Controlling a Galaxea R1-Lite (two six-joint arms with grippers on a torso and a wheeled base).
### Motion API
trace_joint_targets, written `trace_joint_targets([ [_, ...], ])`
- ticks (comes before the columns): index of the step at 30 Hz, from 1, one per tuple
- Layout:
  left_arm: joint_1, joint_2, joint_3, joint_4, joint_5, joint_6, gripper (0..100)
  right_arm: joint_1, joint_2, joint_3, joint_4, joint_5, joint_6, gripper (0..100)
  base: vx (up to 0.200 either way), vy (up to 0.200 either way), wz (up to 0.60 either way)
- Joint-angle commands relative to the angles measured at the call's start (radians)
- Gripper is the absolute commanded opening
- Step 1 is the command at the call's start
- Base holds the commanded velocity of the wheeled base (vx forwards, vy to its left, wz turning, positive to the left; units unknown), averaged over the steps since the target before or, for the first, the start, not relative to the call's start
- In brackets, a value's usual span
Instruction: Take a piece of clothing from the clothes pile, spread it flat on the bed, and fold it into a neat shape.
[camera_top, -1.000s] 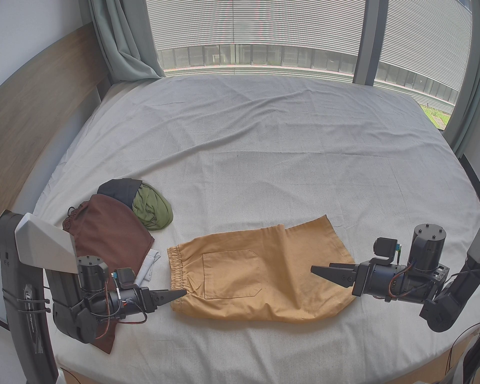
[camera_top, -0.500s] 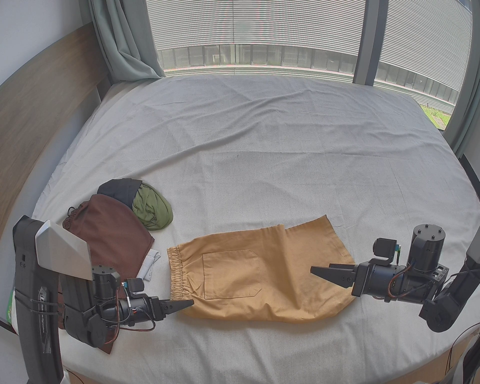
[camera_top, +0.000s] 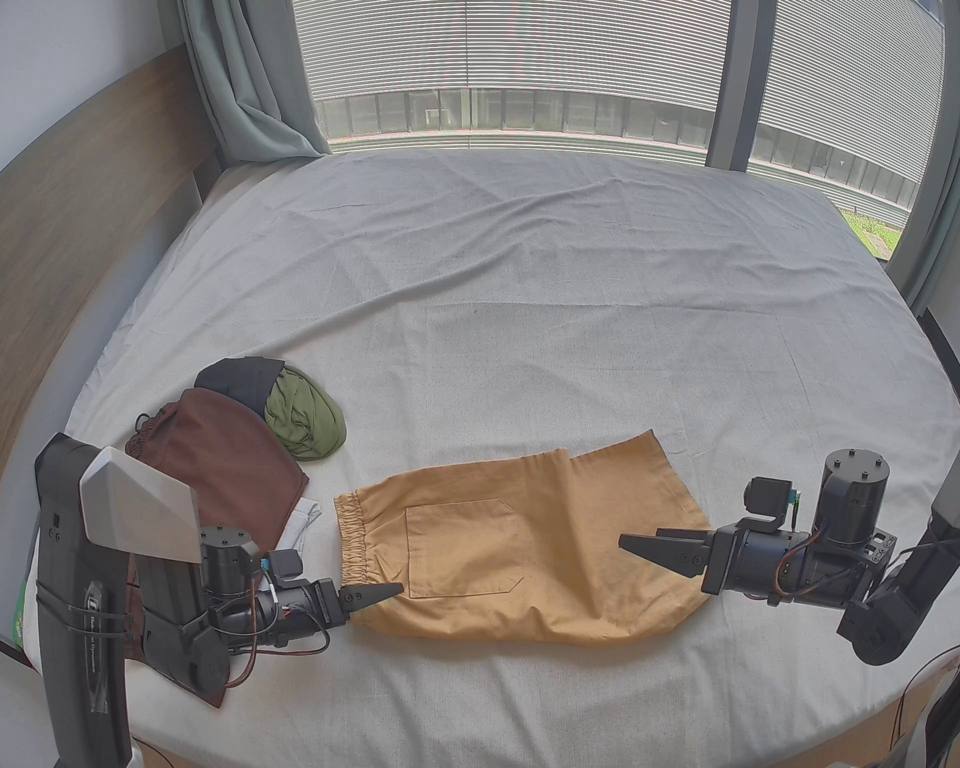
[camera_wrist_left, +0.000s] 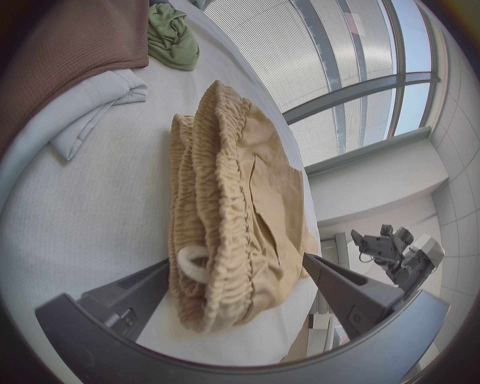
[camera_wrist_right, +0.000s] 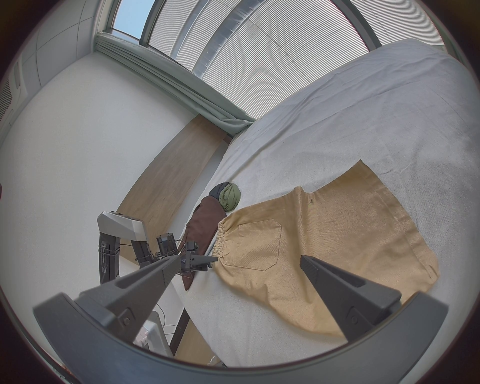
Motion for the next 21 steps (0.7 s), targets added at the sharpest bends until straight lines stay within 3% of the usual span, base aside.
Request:
trace_joint_targets([
  [1, -0.022, -0.018, -0.035, -0.002, 0.031, -0.039, 100, -0.001, 0.002, -0.001, 0.000, 0.000, 0.000, 100, 0.000, 0.000, 0.00],
  [6, -0.039, -0.024, -0.061, -0.002, 0.056, -0.090, 100, 0.000, 0.002, -0.002, -0.002, 0.000, 0.000, 100, 0.000, 0.000, 0.00],
  [21, -0.053, -0.016, -0.075, -0.002, 0.087, -0.090, 100, 0.003, 0.002, -0.001, -0.002, 0.000, 0.000, 100, 0.000, 0.000, 0.00],
])
